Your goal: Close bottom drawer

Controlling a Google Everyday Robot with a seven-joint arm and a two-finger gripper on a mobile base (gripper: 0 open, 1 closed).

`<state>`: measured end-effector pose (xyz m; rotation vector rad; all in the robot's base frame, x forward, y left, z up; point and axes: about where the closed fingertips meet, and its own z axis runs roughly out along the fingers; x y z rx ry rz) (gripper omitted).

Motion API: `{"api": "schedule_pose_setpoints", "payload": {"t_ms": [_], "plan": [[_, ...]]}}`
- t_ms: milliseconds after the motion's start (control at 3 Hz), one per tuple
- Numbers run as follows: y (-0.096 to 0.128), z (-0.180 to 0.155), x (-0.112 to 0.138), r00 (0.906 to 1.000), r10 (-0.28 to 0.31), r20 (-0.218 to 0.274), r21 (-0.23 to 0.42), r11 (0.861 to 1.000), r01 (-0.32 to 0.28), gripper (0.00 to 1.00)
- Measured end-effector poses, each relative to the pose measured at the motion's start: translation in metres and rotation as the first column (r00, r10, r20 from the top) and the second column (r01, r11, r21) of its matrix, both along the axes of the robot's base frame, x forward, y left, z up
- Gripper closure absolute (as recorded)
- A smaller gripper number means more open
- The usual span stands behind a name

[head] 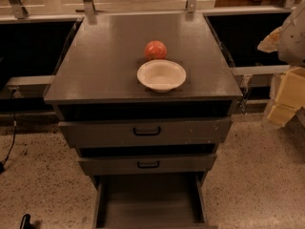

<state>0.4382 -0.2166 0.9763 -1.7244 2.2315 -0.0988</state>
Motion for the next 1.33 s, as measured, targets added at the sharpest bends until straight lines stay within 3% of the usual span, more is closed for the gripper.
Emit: {"api": "schedule_pose_setpoints", "payload": {"t_ms": [333, 667, 1000, 1333], "plan": [[0.0, -0.002, 0.0, 1.0, 0.001, -0.001, 0.0, 1.0, -0.001, 0.0], [0.008, -0.052, -0.003, 0.9992, 0.025, -0.032, 0.01, 1.0, -0.025, 0.0], [0.033, -0.11, -0.019, 0.9958, 0.088, -0.024, 0.058, 0.995, -0.086, 0.0], [0.04, -0.13, -0.025, 0.9943, 0.106, -0.003, 0.075, 0.992, -0.106, 0.0]]}}
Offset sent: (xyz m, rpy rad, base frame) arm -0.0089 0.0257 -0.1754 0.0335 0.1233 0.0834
